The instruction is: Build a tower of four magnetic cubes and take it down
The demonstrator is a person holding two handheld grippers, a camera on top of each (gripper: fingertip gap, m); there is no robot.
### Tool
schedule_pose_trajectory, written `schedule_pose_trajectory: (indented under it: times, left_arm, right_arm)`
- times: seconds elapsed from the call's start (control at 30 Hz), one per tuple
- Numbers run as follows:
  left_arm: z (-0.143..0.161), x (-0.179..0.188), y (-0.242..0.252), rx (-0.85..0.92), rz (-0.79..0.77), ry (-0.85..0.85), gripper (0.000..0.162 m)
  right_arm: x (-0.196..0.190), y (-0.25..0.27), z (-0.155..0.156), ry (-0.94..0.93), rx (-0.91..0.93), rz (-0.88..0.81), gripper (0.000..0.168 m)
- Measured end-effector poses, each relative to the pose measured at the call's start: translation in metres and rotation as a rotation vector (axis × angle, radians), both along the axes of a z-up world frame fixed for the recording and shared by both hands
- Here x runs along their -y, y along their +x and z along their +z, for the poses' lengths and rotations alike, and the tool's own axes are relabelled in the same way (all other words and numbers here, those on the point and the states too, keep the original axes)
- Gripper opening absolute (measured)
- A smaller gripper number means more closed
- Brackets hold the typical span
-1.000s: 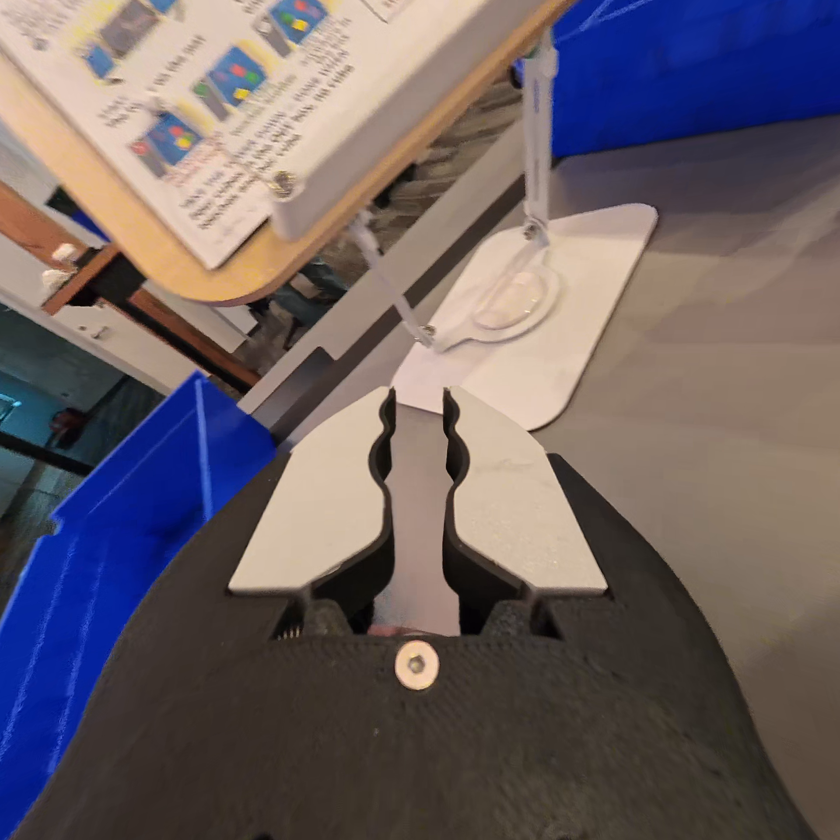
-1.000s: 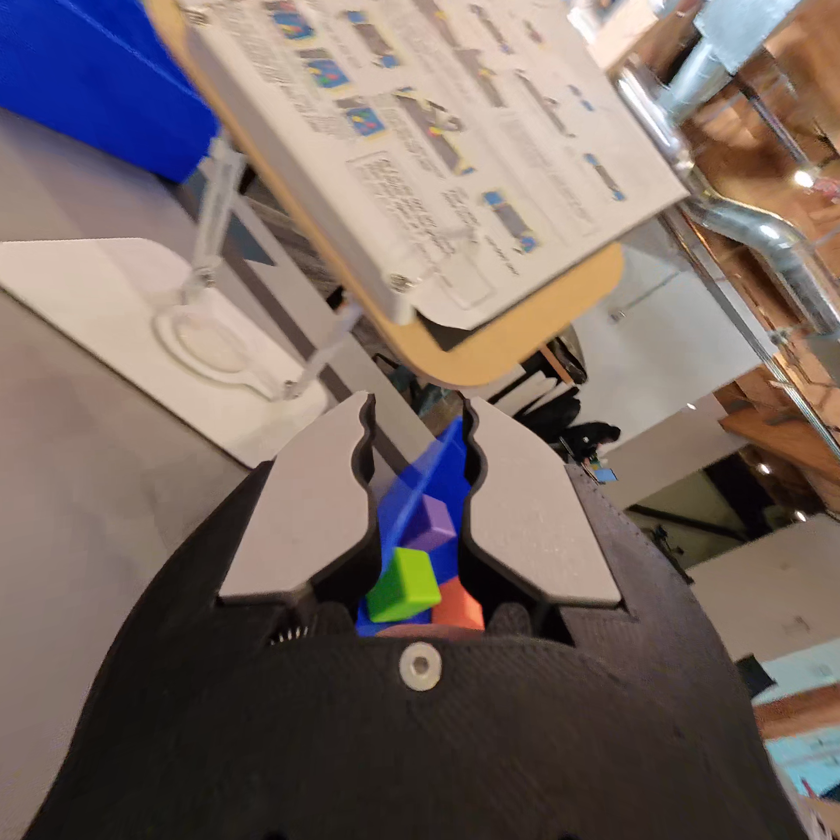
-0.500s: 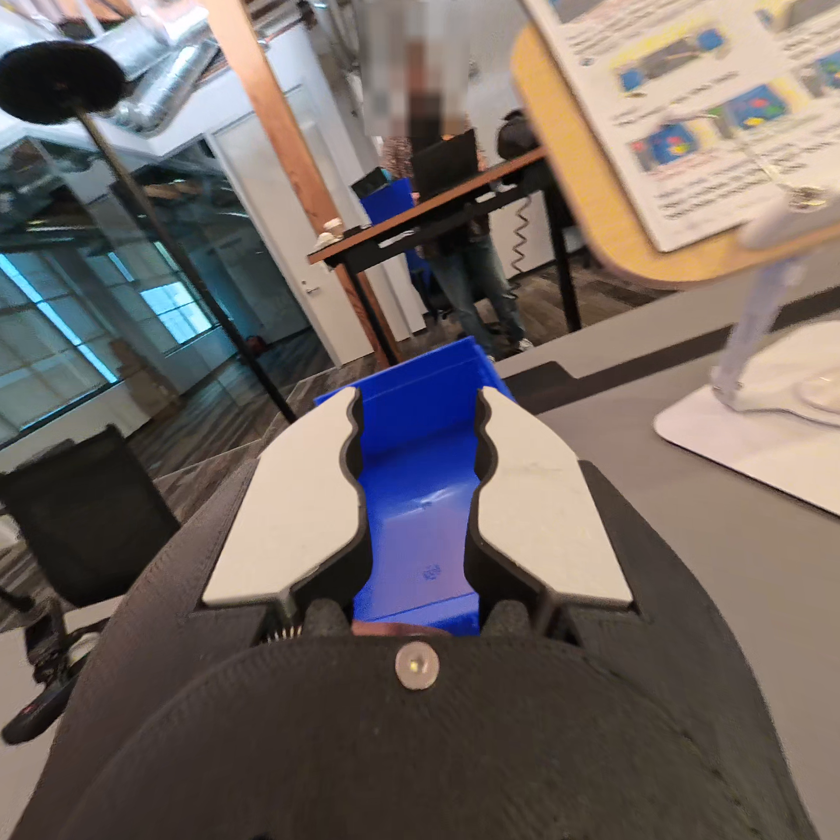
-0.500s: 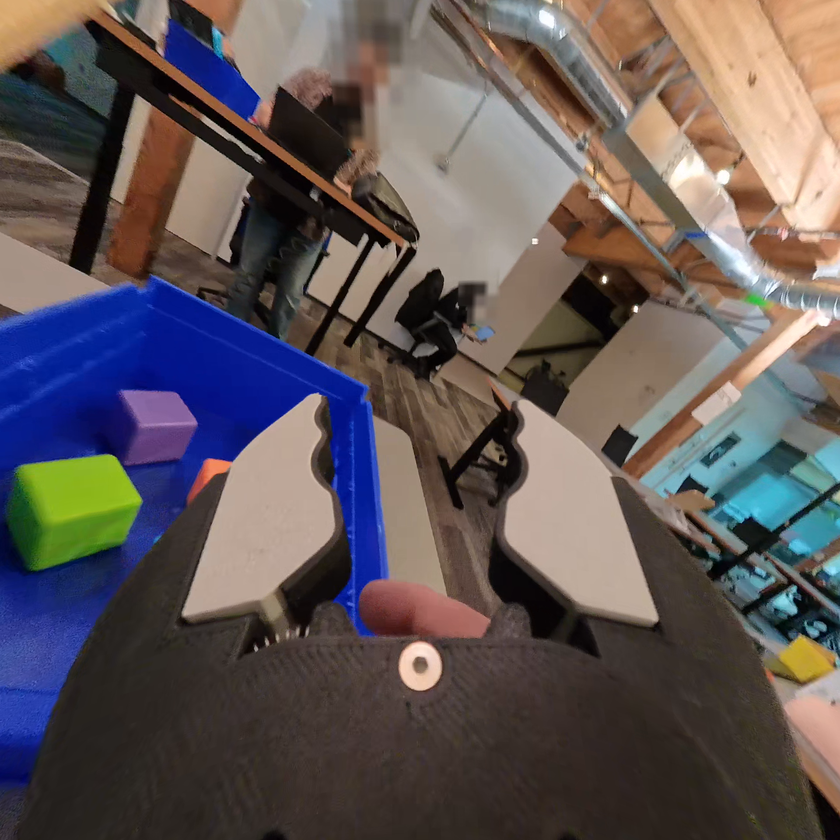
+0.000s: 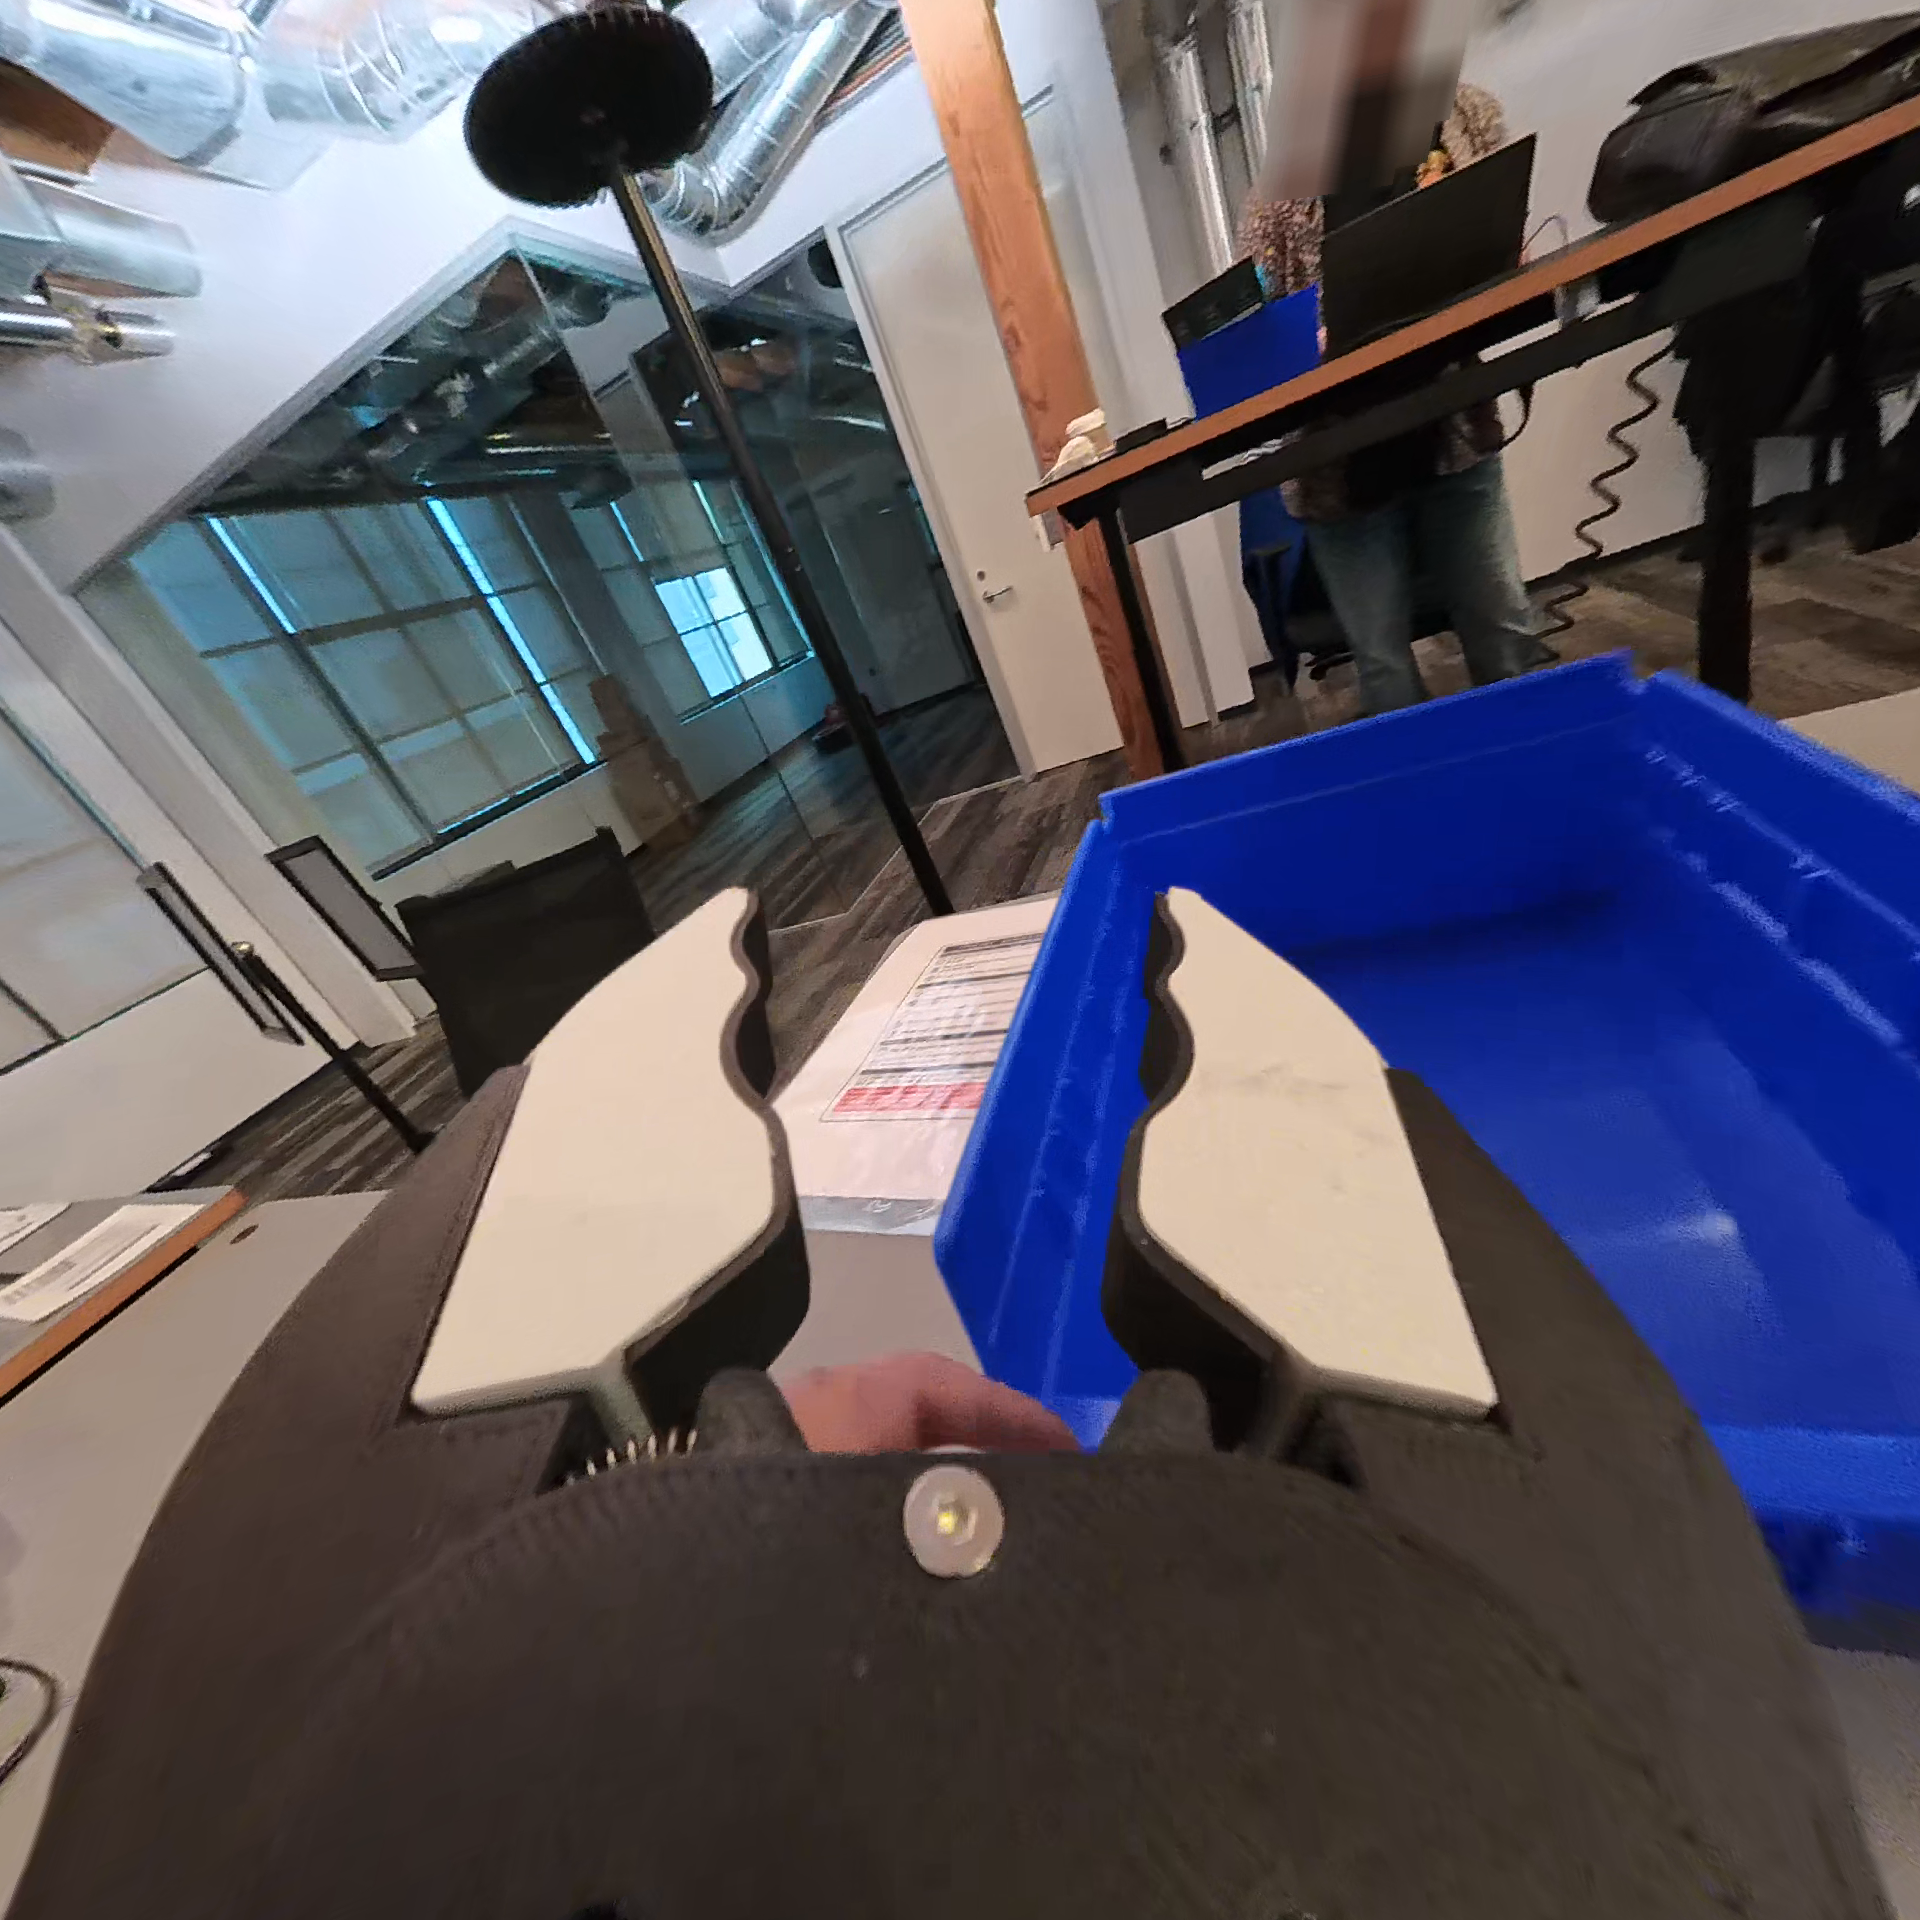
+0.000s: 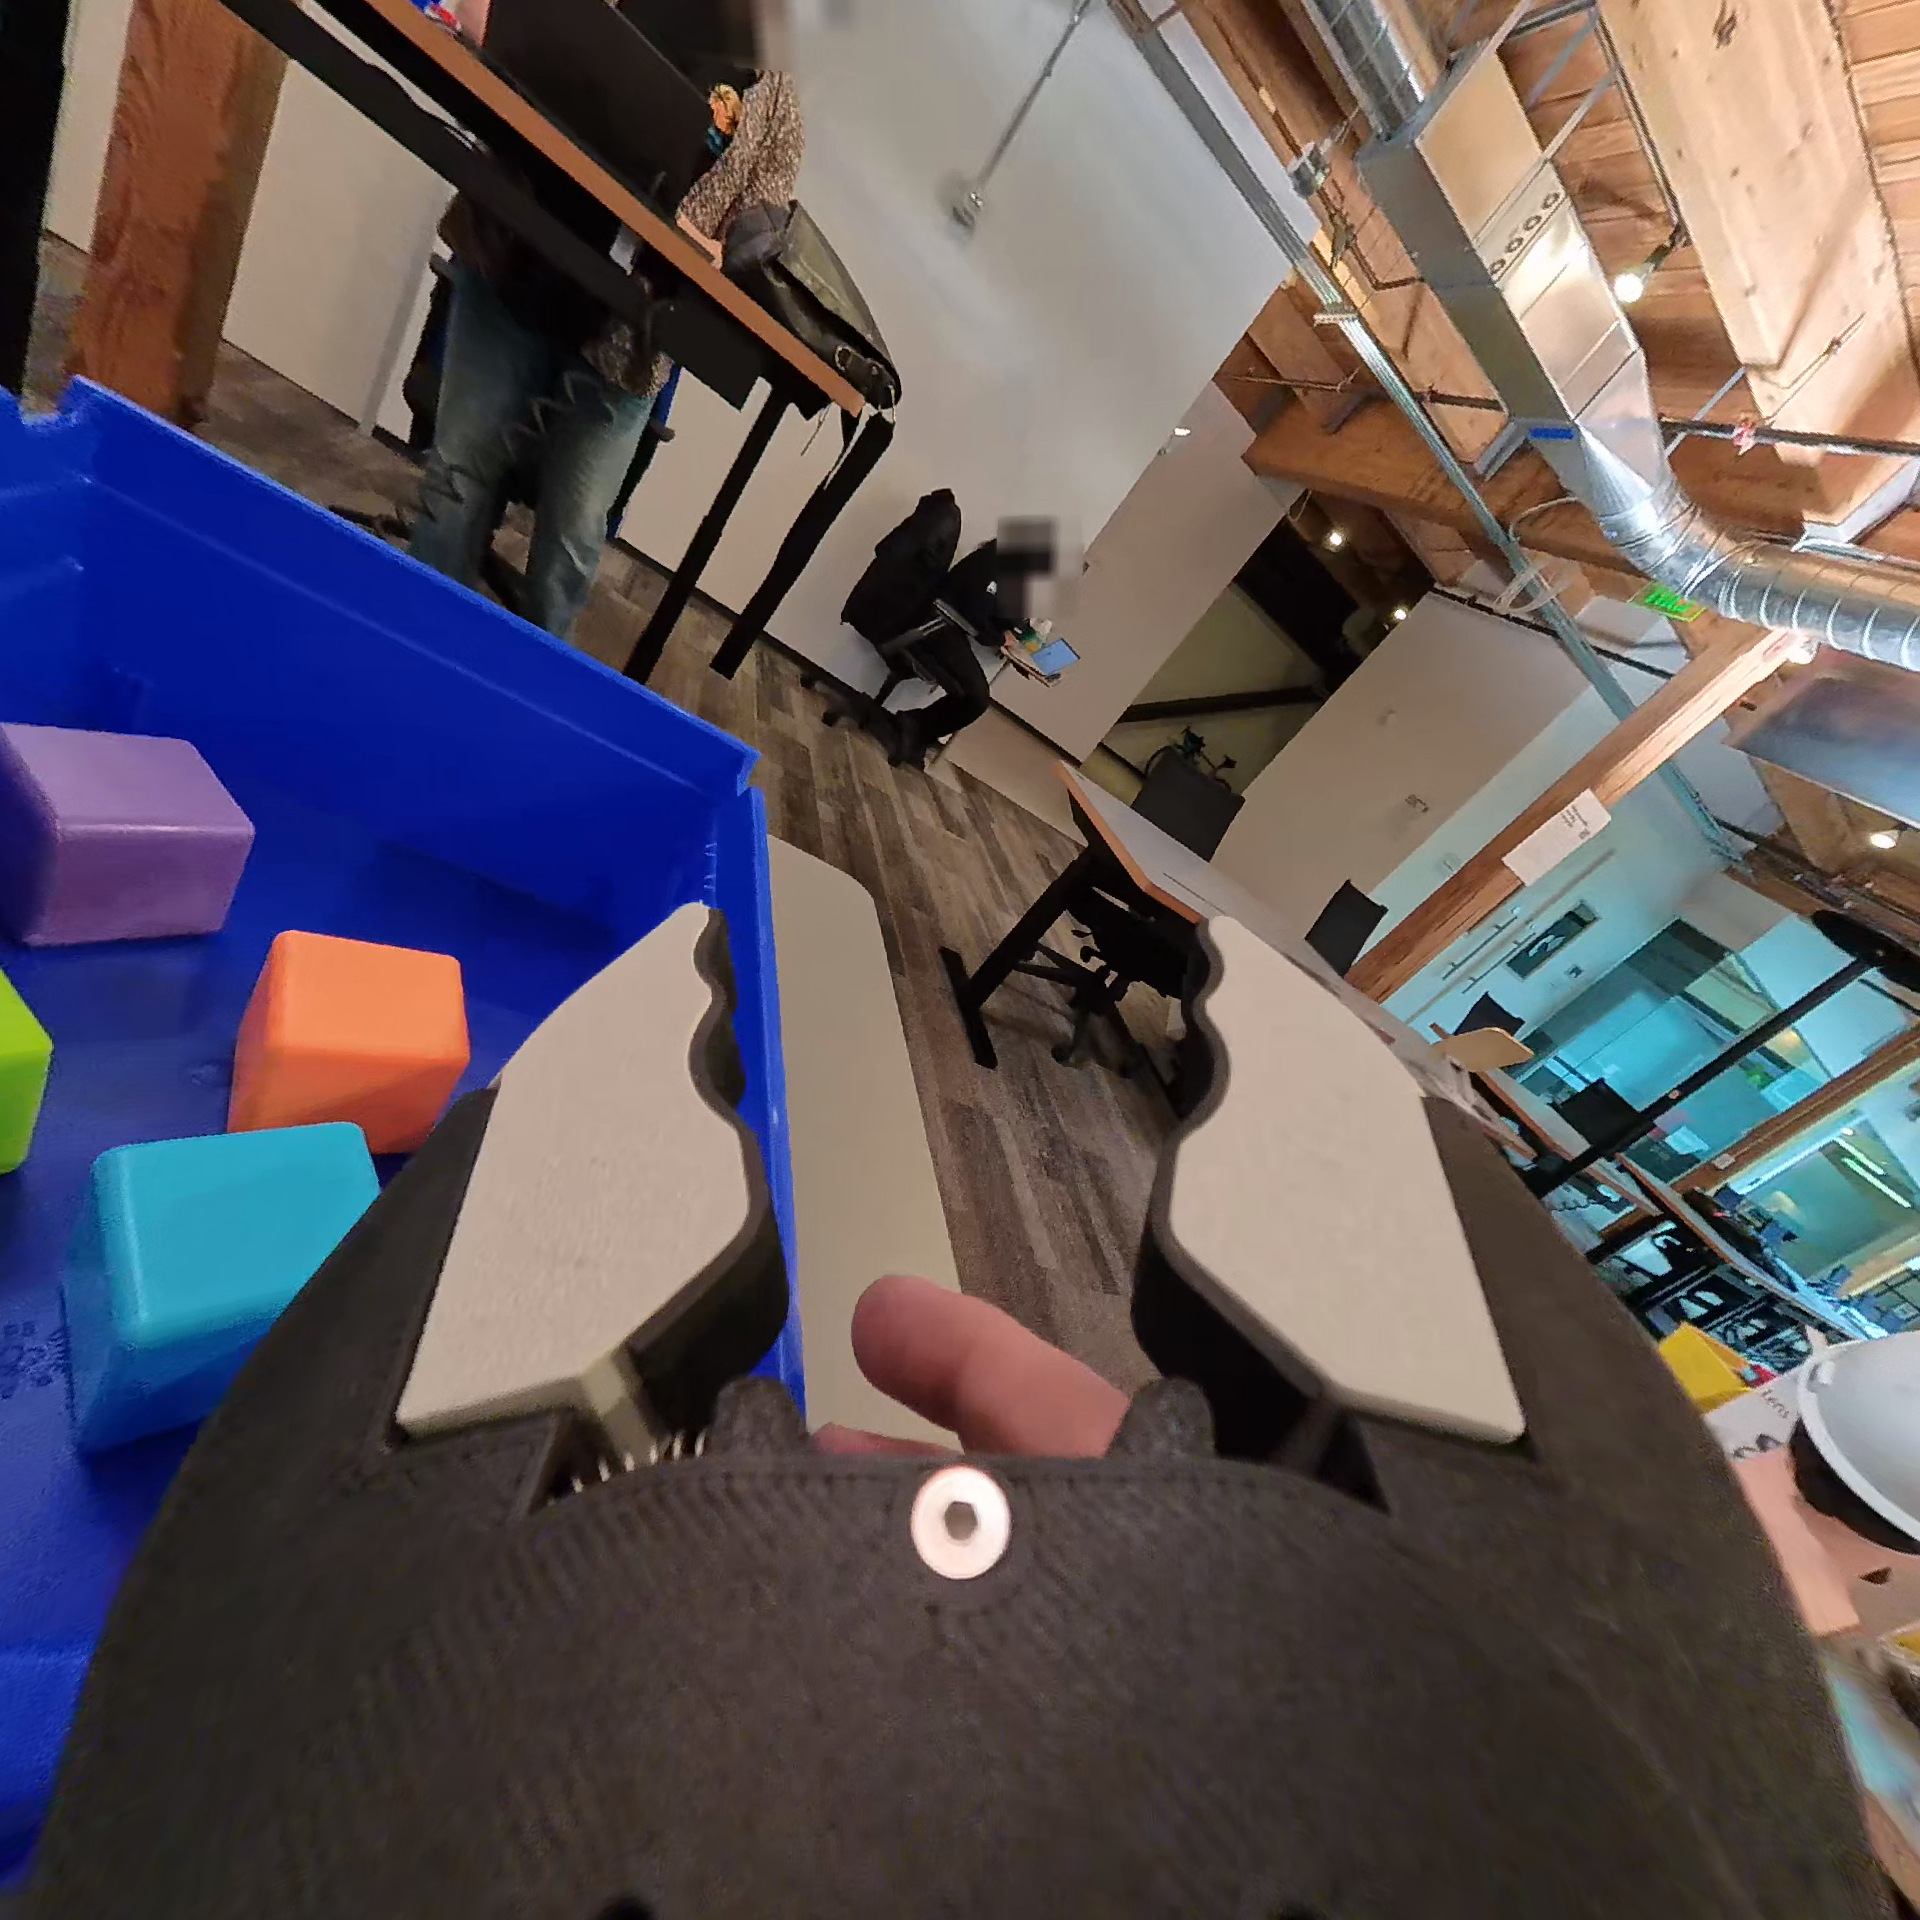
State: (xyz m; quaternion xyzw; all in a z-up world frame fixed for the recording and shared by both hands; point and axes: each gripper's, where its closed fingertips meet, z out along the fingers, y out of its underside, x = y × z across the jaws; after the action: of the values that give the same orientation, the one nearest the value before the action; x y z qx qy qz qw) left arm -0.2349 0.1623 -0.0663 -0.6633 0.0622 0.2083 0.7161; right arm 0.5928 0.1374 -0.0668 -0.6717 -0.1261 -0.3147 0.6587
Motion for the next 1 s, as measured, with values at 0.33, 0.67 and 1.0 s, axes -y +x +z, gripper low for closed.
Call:
schedule_pose_trajectory:
  times: [0.33,0.67,1.0]
  left_arm:
    - [-0.029,-0.02,-0.022,0.113,0.021,-0.027,0.099]
    - [-0.059,-0.039,-0.027,0.18,-0.022,-0.131,0.088]
    - [-0.071,-0.055,-0.034,0.177,-0.016,-0.18,0.053]
  right_arm:
    - [-0.009,-0.001,-0.012,-0.034,-0.019,0.0,0.077]
    - [-0.016,0.003,-0.028,-0.096,-0.027,-0.003,0.074]
    - [-0.023,-0.001,-0.047,-0.174,-0.05,0.032,0.056]
